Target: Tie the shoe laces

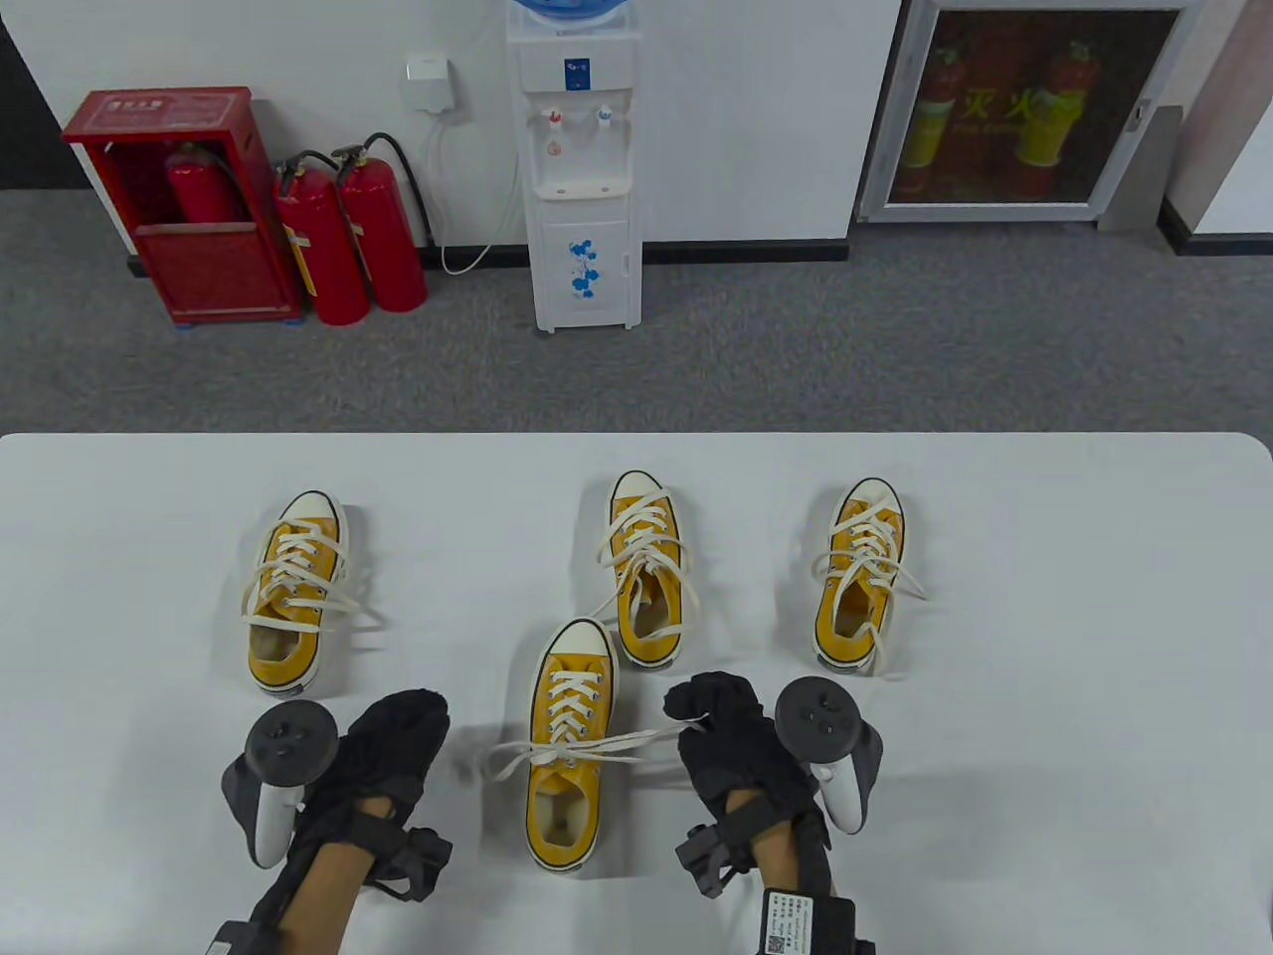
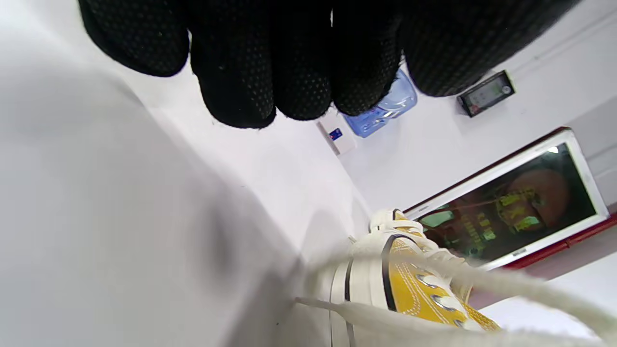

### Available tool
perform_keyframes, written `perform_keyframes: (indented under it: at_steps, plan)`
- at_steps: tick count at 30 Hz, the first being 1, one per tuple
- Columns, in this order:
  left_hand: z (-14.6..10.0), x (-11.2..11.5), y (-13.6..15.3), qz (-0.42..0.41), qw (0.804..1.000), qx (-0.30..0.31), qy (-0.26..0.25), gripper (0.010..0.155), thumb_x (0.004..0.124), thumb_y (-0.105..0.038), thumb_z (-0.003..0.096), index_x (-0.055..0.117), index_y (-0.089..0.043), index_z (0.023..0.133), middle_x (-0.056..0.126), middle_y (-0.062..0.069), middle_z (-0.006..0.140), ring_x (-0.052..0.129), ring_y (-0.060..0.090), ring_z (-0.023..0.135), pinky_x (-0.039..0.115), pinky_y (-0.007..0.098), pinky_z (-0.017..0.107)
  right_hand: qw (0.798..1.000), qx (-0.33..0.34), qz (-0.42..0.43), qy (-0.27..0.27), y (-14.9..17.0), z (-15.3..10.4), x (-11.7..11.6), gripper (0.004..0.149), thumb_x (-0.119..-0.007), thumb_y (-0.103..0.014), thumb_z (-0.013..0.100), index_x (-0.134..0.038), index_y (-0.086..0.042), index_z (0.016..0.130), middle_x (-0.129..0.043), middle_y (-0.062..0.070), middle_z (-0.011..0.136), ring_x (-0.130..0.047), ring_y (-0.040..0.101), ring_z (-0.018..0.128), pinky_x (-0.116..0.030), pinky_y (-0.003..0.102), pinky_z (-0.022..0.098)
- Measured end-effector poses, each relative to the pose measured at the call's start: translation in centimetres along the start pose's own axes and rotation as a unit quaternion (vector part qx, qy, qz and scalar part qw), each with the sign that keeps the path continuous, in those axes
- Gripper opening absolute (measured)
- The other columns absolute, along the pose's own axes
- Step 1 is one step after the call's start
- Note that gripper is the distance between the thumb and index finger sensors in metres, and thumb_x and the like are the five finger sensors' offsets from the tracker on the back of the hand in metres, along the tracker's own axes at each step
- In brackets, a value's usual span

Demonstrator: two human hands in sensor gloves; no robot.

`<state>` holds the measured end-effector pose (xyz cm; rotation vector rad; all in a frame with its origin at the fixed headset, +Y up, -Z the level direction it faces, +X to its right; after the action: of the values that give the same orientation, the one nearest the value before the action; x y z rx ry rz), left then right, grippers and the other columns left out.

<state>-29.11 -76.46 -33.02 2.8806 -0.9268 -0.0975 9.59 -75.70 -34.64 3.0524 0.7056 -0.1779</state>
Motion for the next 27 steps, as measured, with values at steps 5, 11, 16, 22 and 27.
perform_keyframes:
  at_steps: [5,11,16,22,27]
  plan:
    - [-1.1,0.6,-3.3,0.088,0.993,0.073,-0.009,0.060,0.081,-0.059,0.0448,0.078,-0.026,0.094,0.084,0.008,0.095,0.096,0.034,0.069,0.073,0.060,0.060,0.996,0.041,-0.078,0.012,-2.1,-0.5,-0.6,0.053,-0.083,-0.023,0.045,-0.073,-0.016,0.096,-0.053,0.009,0.107,-0.077,0.035,0.086,-0.051,0.066,0.069]
    - [-2.0,3.7,-5.5,0.176,0.975,0.123,0.053,0.067,0.078,-0.070,0.0410,0.083,-0.026,0.091,0.091,0.008,0.085,0.100,0.029,0.050,0.081,0.055,0.048,0.970,0.099,-0.219,0.028,-6.2,-1.7,-1.5,0.068,-0.083,-0.046,0.045,-0.064,-0.020,0.105,-0.044,0.005,0.114,-0.058,0.042,0.104,-0.038,0.072,0.072]
    - [-2.4,5.7,-6.1,0.239,0.957,0.143,0.078,0.070,0.074,-0.075,0.0389,0.084,-0.026,0.088,0.093,0.006,0.082,0.102,0.026,0.044,0.084,0.052,0.044,0.945,0.114,-0.303,0.037,-8.0,-2.8,-1.4,0.077,-0.081,-0.057,0.042,-0.059,-0.024,0.108,-0.040,0.003,0.117,-0.045,0.043,0.111,-0.029,0.074,0.074]
    - [-2.4,7.2,-6.0,0.295,0.939,0.138,0.112,0.079,0.070,-0.081,0.0355,0.082,-0.026,0.091,0.091,0.007,0.084,0.101,0.025,0.046,0.084,0.052,0.045,0.917,0.117,-0.375,0.065,-7.8,-4.3,0.6,0.083,-0.078,-0.063,0.040,-0.053,-0.026,0.110,-0.033,0.001,0.119,-0.037,0.043,0.113,-0.025,0.074,0.074]
    - [-2.3,8.0,-5.6,0.301,0.937,0.127,0.124,0.078,0.069,-0.082,0.0348,0.085,-0.026,0.087,0.093,0.007,0.082,0.102,0.026,0.044,0.084,0.052,0.043,0.913,0.101,-0.388,0.073,-6.1,-5.3,2.2,0.085,-0.076,-0.065,0.039,-0.051,-0.027,0.111,-0.029,0.001,0.119,-0.035,0.043,0.113,-0.023,0.074,0.074]
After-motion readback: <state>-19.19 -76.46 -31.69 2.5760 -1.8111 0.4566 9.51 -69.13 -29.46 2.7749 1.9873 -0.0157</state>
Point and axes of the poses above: the tracker on the back of each hand, its own y axis roughly to the little-finger side, its own z axis roughly from the wrist to the fingertips, x = y × z, the point moved 4 cm from there along z, roughly from the wrist to the fingertips
